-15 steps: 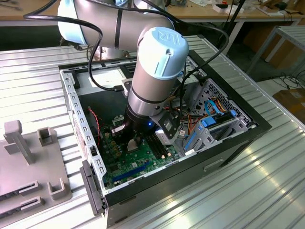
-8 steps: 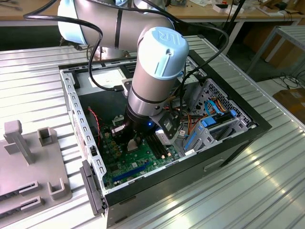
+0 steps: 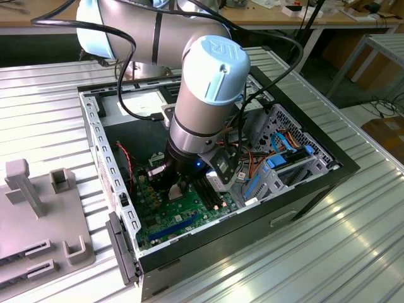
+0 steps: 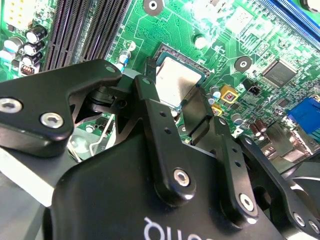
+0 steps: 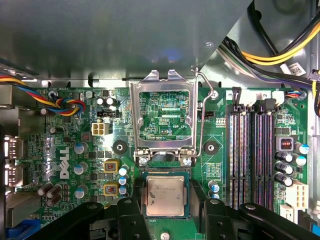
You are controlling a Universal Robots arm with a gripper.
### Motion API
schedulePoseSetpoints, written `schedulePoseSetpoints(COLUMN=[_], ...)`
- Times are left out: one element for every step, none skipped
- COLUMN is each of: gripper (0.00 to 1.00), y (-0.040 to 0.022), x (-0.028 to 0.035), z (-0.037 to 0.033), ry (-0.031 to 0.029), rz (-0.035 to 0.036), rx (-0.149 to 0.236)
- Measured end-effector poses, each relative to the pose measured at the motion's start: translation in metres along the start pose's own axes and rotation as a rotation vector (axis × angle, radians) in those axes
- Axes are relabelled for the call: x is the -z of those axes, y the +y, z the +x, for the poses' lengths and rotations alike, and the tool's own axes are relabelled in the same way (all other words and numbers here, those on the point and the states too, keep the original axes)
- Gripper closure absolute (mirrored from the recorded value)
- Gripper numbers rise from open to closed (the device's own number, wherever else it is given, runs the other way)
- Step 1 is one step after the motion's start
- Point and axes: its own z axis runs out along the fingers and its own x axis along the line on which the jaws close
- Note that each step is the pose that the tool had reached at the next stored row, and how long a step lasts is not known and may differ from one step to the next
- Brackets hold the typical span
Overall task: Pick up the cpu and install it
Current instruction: 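Place the cpu into insertion slot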
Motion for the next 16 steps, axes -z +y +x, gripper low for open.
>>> schedulePoseSetpoints(gripper=[0.54, 0.54, 0.54, 0.54, 0.54, 0.54, 0.54, 0.54, 0.54, 0.54, 0.54, 0.54, 0.54, 0.54, 0.54, 0.54], y=[0.0, 0.0, 0.0, 0.0001, 0.0003, 0.0006, 0.0007, 0.0009, 0.001, 0.0011, 0.0012, 0.0012, 0.0013, 0.0013, 0.0013, 0.0013], x=[0.0, 0.0, 0.0, 0.0, 0.0, 0.0, 0.0, -0.0001, 0.0, 0.0, 0.0, 0.0, -0.0001, -0.0001, -0.0001, -0.0002], z=[0.0, 0.0, 0.0, -0.0001, -0.0001, -0.0003, -0.0004, -0.0004, -0.0005, -0.0005, -0.0005, -0.0005, -0.0006, -0.0006, -0.0006, -0.0006], ry=[0.0, 0.0, 0.0, 0.0, 0.0001, 0.0001, 0.0001, 0.0001, 0.0001, 0.0001, 0.0001, 0.0001, 0.0, 0.0, 0.0, 0.0001], rz=[0.0001, 0.0, 0.0, 0.0, 0.0, 0.0001, 0.0, 0.0001, 0.0001, 0.0001, 0.0001, 0.0001, 0.0, 0.0, 0.0, 0.0001], rx=[0.0, 0.0, 0.0, 0.0, 0.0, 0.0, 0.0, 0.0, 0.0, 0.0, 0.0, 0.0, 0.0, 0.0, 0.0, 0.0])
